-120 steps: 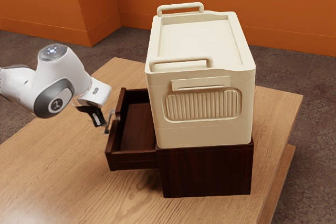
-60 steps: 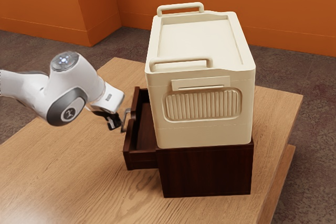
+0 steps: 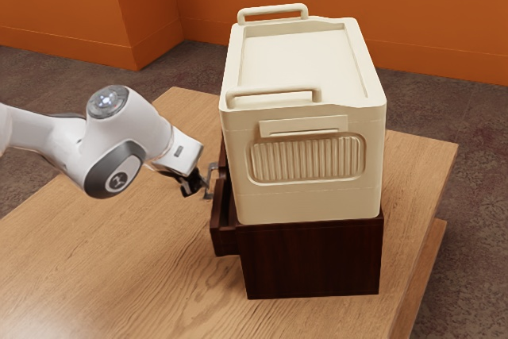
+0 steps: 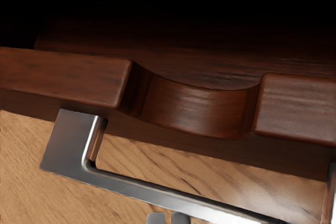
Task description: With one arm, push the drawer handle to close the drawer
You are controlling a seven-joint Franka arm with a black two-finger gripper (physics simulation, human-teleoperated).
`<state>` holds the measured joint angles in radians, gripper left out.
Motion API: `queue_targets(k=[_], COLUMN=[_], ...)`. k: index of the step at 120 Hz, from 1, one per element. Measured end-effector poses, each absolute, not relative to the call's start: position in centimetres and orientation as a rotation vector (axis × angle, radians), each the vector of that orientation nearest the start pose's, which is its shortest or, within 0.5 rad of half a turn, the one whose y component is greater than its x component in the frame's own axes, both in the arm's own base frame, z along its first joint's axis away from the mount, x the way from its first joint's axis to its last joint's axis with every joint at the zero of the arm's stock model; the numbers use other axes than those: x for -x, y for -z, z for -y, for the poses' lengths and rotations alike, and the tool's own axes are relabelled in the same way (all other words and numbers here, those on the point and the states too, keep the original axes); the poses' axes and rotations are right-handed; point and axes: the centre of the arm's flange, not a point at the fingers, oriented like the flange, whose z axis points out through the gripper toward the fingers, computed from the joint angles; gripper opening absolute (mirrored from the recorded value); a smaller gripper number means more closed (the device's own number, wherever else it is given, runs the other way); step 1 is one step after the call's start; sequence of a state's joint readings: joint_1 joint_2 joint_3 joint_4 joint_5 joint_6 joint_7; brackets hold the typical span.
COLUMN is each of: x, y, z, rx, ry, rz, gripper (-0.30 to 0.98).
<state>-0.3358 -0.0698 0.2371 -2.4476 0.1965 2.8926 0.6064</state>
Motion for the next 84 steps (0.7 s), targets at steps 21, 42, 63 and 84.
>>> queue_targets(k=[21,42,63,84], x=[-51.5,-51.9,-52.7,-53.4], y=[-38.0,-37.7,-37.4,-37.4], z=[7.4,8.1,8.2,8.2], rx=[2.557,2.535,2.516,2.501], ry=[0.733,0.772,0.812,0.840], rz=[-1.241,-1.254,-1.246,-1.239], gripper=[-0.10,-0.10,-0.10,-0.10])
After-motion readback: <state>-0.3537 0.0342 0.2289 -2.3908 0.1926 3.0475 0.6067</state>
